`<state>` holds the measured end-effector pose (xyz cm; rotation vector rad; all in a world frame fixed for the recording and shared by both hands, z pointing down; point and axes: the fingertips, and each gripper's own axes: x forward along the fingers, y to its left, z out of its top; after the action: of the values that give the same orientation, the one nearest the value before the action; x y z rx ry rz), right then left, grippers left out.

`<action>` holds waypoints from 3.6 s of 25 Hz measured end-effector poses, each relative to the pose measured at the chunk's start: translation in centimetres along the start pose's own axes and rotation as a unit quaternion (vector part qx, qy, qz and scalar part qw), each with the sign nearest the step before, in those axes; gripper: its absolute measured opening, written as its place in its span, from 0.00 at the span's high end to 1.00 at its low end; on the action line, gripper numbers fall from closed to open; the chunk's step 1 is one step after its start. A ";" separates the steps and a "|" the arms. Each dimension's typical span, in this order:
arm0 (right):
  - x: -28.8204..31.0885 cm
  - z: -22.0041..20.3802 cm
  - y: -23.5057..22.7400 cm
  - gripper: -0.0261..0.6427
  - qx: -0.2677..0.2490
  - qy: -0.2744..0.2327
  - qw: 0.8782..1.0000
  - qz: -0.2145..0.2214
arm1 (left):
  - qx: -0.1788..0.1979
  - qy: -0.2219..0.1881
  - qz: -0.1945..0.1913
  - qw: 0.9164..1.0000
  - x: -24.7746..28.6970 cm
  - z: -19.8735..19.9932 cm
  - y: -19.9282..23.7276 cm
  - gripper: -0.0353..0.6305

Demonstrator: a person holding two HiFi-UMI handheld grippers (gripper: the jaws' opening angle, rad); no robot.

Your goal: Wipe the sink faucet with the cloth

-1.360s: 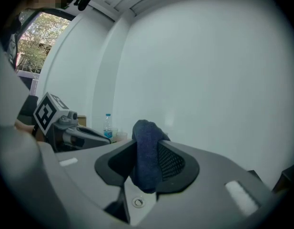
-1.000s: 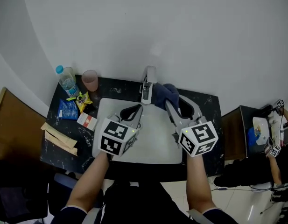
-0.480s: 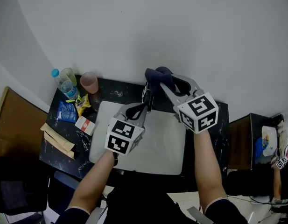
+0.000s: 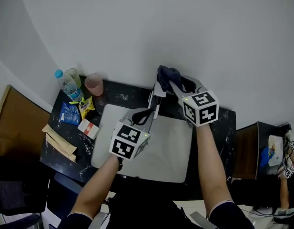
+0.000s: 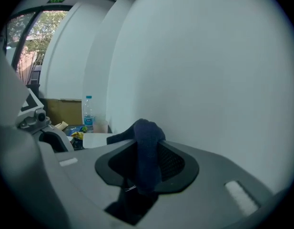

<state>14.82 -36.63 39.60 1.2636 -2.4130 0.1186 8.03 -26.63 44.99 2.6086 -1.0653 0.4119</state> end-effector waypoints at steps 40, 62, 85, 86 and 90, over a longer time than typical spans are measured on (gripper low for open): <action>-0.6 -3.5 9.8 0.78 -0.118 0.030 0.990 0.073 | -0.031 0.020 0.009 0.999 -3.4 -3.7 -1.2 0.94; -3.9 -10.7 11.8 0.78 -0.092 0.076 0.984 0.135 | -0.028 0.007 0.056 0.998 -4.1 -2.7 2.0 0.94; 2.8 -9.8 5.3 0.78 -0.022 0.057 0.996 0.060 | 0.000 -0.037 0.106 0.994 -3.0 -0.4 3.4 0.94; 3.0 -10.1 5.5 0.78 -0.020 0.060 0.996 0.061 | -0.001 -0.037 0.105 0.994 -3.1 -0.4 3.3 0.94; 4.2 -12.6 6.2 0.78 -0.019 0.098 0.992 0.073 | 0.000 -0.034 0.105 0.994 -3.1 -0.6 3.3 0.94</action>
<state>11.75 -32.98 53.48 1.0082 -2.3236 0.2258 3.45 -26.71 44.97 2.5344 -1.3681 0.3713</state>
